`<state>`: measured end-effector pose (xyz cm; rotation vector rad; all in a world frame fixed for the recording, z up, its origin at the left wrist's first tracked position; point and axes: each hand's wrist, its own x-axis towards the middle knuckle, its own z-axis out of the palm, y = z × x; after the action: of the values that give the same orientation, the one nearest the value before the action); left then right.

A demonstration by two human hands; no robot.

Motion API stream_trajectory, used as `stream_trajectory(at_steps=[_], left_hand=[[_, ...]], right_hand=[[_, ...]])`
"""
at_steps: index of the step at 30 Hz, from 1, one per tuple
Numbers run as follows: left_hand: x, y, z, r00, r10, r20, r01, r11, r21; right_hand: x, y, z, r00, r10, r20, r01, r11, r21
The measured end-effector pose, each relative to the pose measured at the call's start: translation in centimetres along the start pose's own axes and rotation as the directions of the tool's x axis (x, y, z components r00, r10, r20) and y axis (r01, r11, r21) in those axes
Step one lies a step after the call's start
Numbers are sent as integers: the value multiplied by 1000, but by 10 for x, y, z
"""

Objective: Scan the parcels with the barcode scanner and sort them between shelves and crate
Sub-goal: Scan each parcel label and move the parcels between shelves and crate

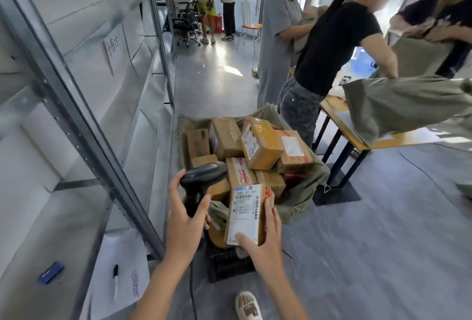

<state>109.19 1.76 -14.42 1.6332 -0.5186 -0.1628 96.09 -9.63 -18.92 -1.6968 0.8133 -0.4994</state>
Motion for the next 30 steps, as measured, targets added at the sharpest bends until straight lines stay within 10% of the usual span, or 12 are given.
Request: stream_trajectory(at_steps=[23,30], left_hand=[[228,-20,101,965,-169,-200,148,982,-114],[241,-40,106,940,-208,-269,196,978,-71]], right_hand=[[445,-104,18,968,-97,230,153,959,-237],[468,-61,85,978,103,179,90,570,-817]])
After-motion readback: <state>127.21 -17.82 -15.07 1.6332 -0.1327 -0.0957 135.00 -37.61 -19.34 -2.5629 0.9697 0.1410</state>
